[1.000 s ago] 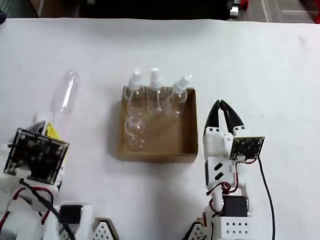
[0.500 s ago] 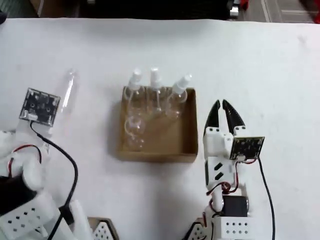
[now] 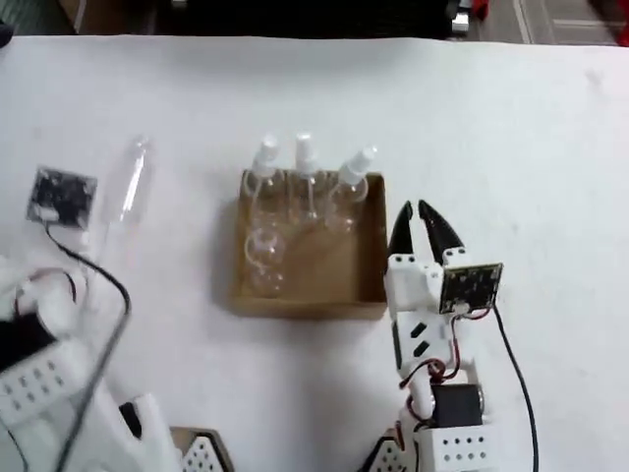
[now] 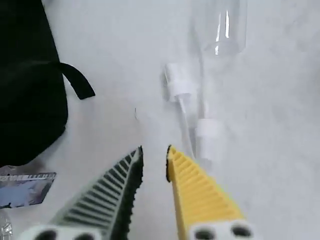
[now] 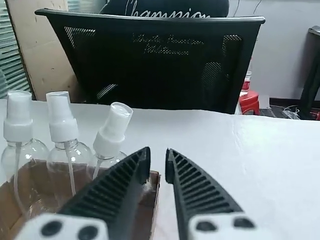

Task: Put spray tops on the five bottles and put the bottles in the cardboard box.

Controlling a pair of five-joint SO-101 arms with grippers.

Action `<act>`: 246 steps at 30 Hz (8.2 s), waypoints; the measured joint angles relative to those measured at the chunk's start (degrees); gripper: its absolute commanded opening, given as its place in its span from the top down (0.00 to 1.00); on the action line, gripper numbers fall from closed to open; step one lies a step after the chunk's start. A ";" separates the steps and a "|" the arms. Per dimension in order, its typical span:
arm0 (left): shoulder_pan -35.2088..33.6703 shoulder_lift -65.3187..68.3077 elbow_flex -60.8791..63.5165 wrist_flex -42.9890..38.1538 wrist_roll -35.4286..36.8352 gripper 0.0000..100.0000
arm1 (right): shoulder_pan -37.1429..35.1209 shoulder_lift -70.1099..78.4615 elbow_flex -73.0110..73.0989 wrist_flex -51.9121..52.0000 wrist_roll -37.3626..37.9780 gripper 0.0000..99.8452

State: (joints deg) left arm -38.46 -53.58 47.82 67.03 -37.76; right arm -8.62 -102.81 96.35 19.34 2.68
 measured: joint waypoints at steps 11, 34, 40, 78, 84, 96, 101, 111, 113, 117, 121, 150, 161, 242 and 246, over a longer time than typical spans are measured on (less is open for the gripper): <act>1.32 50.46 -38.24 13.19 9.93 0.77 | -0.44 0.00 0.00 0.09 3.69 0.96; 3.78 98.99 -80.44 15.03 27.87 0.78 | -0.44 0.00 0.00 0.09 3.96 0.96; 3.78 102.51 -83.60 15.03 28.13 0.86 | -0.44 0.00 0.00 0.09 3.96 0.96; 0.53 103.56 -98.37 30.77 17.58 0.80 | -0.44 0.00 0.00 0.09 3.96 0.95; 0.53 103.91 -98.37 28.84 17.58 0.80 | -0.44 0.00 0.00 0.09 3.96 0.95; 0.53 114.64 -105.67 30.95 17.32 0.80 | -0.44 0.00 0.00 0.09 3.96 0.95; 0.26 114.99 -112.26 34.37 17.41 0.80 | -0.44 0.00 0.00 0.09 3.96 0.95; -1.49 114.99 -112.79 34.55 17.05 0.80 | -0.44 0.00 0.00 0.09 3.96 0.95; -1.85 114.99 -112.79 34.55 15.82 0.80 | -0.44 0.00 0.00 0.09 3.96 0.95; -2.20 114.99 -112.79 34.55 15.21 0.80 | -0.44 0.00 0.00 0.09 3.96 0.95; -2.37 114.99 -112.79 34.55 15.21 0.80 | -0.44 0.00 0.00 0.09 3.96 0.95; -0.88 121.05 -117.10 34.20 15.12 0.90 | -0.44 0.00 0.00 0.09 3.96 0.95; -0.88 109.89 -110.24 34.55 19.08 0.90 | -0.44 0.00 0.00 0.09 3.96 0.95; 81.41 9.14 -28.48 -14.77 40.79 0.90 | -5.98 -0.70 -25.85 30.33 4.04 0.73; 81.14 8.88 -28.48 -13.45 39.56 0.90 | -5.80 -0.18 -25.85 30.33 4.04 0.73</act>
State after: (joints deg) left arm 42.68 -44.70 19.34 53.58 1.80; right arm -14.42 -102.99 70.51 49.67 6.73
